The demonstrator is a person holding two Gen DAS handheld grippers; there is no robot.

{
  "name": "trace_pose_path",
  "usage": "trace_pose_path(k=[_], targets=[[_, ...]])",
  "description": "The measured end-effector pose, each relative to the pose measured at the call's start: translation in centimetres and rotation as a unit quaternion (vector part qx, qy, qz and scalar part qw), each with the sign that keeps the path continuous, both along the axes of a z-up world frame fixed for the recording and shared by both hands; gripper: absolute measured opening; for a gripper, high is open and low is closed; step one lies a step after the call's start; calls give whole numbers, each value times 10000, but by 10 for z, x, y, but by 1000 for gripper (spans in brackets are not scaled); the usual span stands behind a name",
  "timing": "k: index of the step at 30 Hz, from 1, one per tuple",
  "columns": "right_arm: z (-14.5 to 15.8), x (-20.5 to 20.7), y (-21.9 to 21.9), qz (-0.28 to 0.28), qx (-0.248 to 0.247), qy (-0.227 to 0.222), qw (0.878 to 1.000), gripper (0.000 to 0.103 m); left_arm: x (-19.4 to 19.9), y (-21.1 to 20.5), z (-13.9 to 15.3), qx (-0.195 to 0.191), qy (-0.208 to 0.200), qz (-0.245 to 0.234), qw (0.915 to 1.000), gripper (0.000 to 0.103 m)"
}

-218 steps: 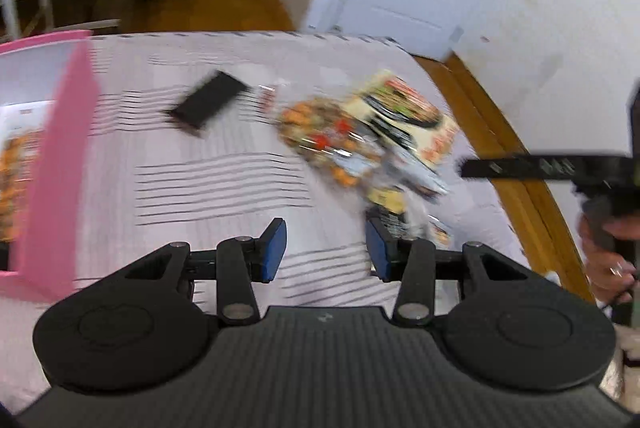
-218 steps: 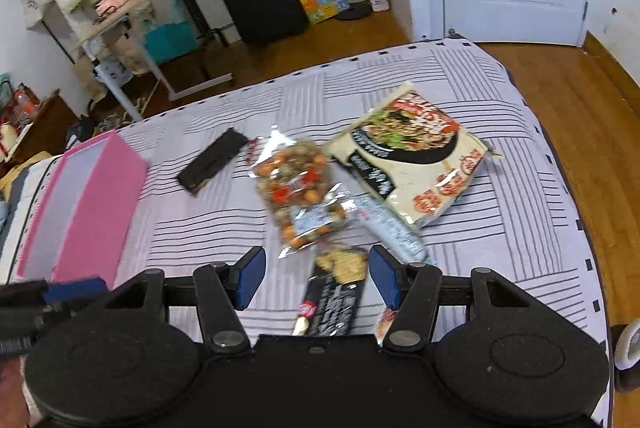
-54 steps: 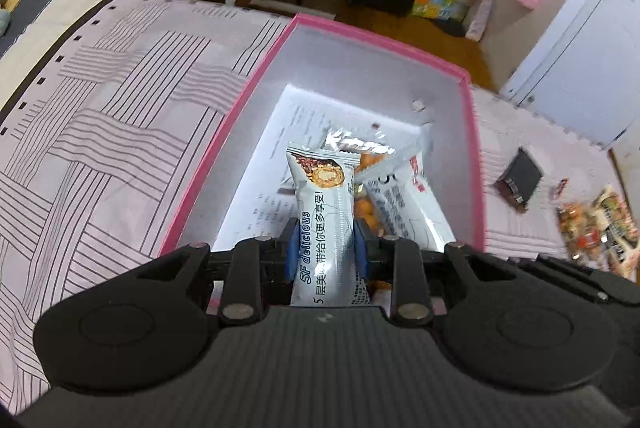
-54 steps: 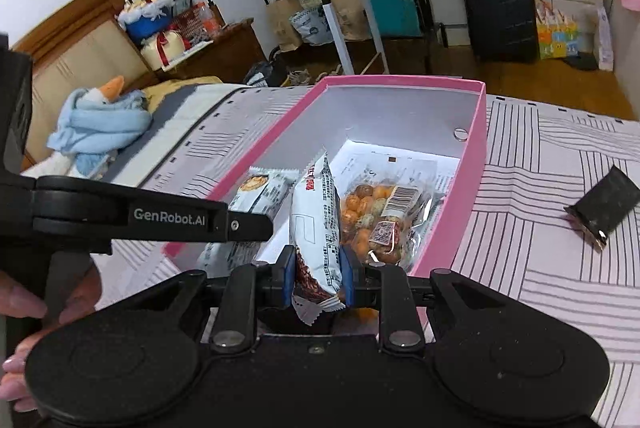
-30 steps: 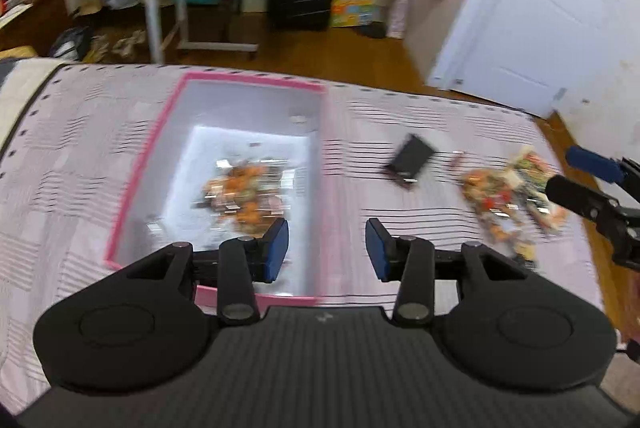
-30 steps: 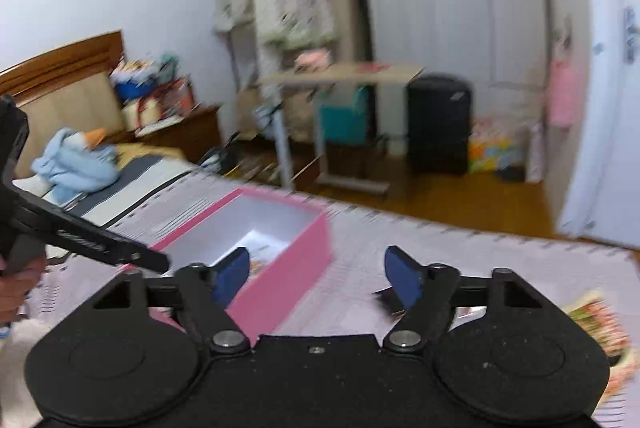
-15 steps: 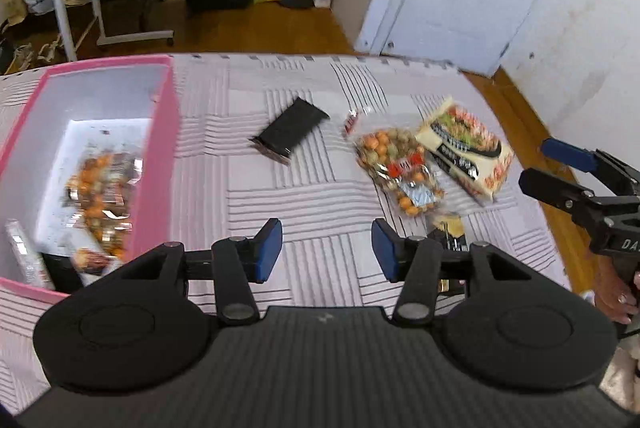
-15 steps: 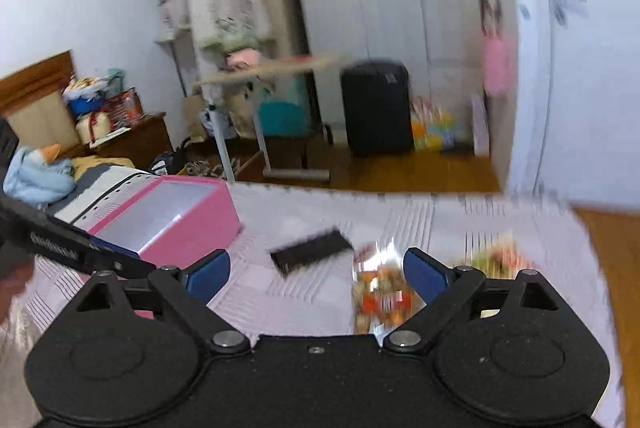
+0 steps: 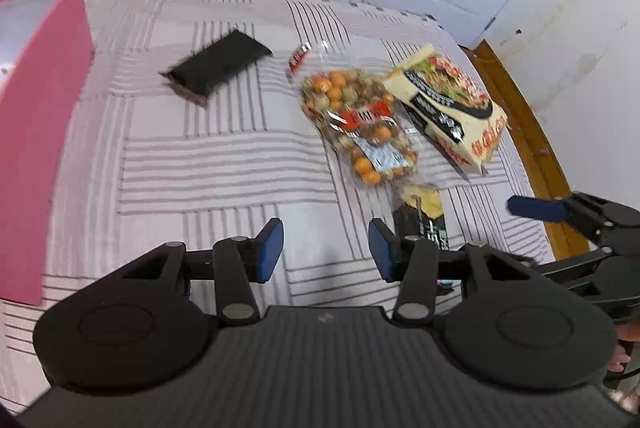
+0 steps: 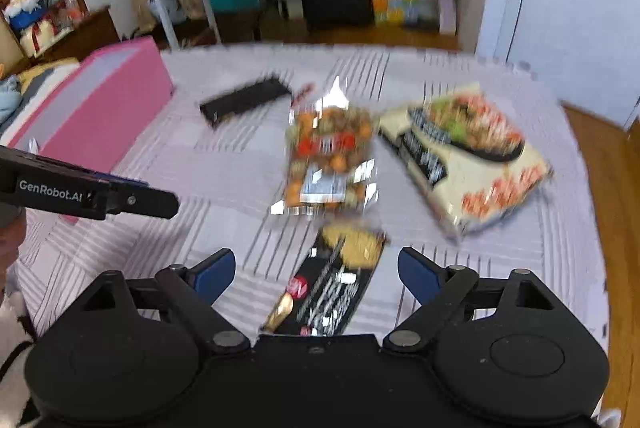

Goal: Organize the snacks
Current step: 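Move both tools back to the black NB cracker pack, then grasp the black NB cracker pack with both tools together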

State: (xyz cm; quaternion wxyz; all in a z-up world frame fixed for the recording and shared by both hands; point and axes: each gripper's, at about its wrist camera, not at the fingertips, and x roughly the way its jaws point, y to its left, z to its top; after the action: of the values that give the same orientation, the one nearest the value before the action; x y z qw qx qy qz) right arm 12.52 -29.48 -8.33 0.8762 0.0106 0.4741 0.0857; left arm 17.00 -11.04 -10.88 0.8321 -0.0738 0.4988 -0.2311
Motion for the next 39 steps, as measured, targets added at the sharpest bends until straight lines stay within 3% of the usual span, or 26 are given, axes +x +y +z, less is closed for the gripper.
trace_pose_path(k=[5, 9, 14, 18, 23, 25, 31, 34, 39], targets=[[-26, 2, 8, 169, -310, 450, 9984, 90, -5, -17, -19, -384, 127, -205, 9990, 45], [-42, 9, 6, 164, -95, 808, 9965, 87, -10, -35, -42, -738, 505, -390, 9952, 44], [-63, 17, 3, 26, 65, 1237, 9923, 79, -9, -50, -58, -800, 630, -530, 9934, 37], [-67, 19, 7, -19, -7, 1106, 9939, 80, -2, -51, -69, -1051, 846, -426, 9899, 36], [-76, 19, 25, 266, -613, 884, 9938, 85, 2, -59, -77, -868, 844, -497, 9914, 35], [-75, 21, 22, 195, -555, 889, 9943, 85, 3, -61, -77, -880, 827, -530, 9913, 35], [-69, 21, 19, 189, -567, 797, 9950, 66, 12, -60, -86, -1408, 1148, -432, 9824, 35], [-66, 17, 20, 286, -337, 908, 9949, 65, 13, -53, -89, -1580, 1453, -432, 9757, 38], [-72, 19, 26, 451, -302, 927, 9942, 67, 12, -49, -92, -1532, 1506, -349, 9760, 38]])
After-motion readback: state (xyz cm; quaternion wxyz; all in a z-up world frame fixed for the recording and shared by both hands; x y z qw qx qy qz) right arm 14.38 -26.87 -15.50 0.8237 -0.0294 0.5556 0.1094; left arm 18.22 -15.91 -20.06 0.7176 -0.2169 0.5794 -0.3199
